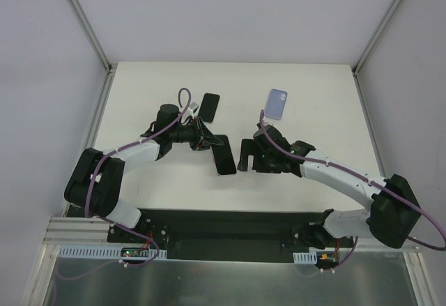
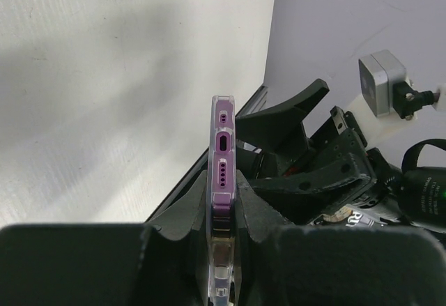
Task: Take the phone out of the phone case
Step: Pick up the phone at the center of the board, then remove the phone case from the phone.
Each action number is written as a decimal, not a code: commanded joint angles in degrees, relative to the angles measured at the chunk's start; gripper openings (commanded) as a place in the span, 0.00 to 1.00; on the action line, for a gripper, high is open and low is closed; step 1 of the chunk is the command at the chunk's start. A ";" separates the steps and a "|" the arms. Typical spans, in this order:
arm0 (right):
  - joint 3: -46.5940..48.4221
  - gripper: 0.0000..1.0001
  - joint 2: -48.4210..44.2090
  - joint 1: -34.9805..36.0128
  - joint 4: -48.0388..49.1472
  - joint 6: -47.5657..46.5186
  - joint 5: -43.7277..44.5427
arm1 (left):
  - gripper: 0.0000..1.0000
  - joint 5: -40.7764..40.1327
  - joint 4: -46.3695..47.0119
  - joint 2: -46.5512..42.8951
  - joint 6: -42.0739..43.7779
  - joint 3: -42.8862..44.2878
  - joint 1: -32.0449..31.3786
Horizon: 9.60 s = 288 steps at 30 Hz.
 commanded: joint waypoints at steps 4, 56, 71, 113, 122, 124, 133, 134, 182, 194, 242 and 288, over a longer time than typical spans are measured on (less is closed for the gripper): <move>4.47 0.99 2.77 2.00 -5.04 -1.71 4.90 | 0.00 3.28 4.54 -3.05 -1.11 -0.25 0.71; 3.60 0.97 9.81 7.97 4.06 -5.23 2.21 | 0.00 7.41 15.79 -8.23 -12.62 -0.08 1.94; -6.16 0.71 2.15 2.17 32.99 4.96 -30.06 | 0.00 6.79 18.33 -9.38 -14.03 0.01 4.22; -14.08 0.45 6.81 -8.64 85.49 35.47 -45.37 | 0.00 9.25 40.67 -7.18 -27.04 -3.33 10.03; -15.56 0.50 4.97 -10.57 85.58 36.26 -44.84 | 0.00 9.60 40.67 -7.62 -26.95 -4.03 10.64; -15.83 0.47 4.62 -10.84 85.75 36.43 -44.75 | 0.00 9.78 40.67 -7.62 -26.95 -4.21 10.73; -11.27 0.42 7.34 -9.35 85.84 36.35 -47.83 | 0.00 9.61 41.02 -7.80 -27.30 -4.21 10.73; -10.65 0.46 8.04 -8.30 85.84 36.26 -48.44 | 0.00 9.60 40.93 -7.88 -27.30 -4.21 10.73; -13.11 0.39 4.53 -9.78 81.80 35.20 -47.56 | 0.00 0.11 60.53 -1.38 -38.46 -8.60 2.82; -14.43 0.29 -0.22 -12.33 82.50 36.87 -49.41 | 0.00 1.43 59.74 -3.05 -36.88 -7.29 2.82; -15.31 0.29 8.92 -13.74 100.69 47.95 -50.38 | 0.00 1.87 57.46 -6.92 -35.74 -6.85 3.26; 0.25 0.02 -0.39 -5.65 95.86 23.69 -69.71 | 0.00 -6.48 40.76 -9.64 -45.93 -7.19 -0.43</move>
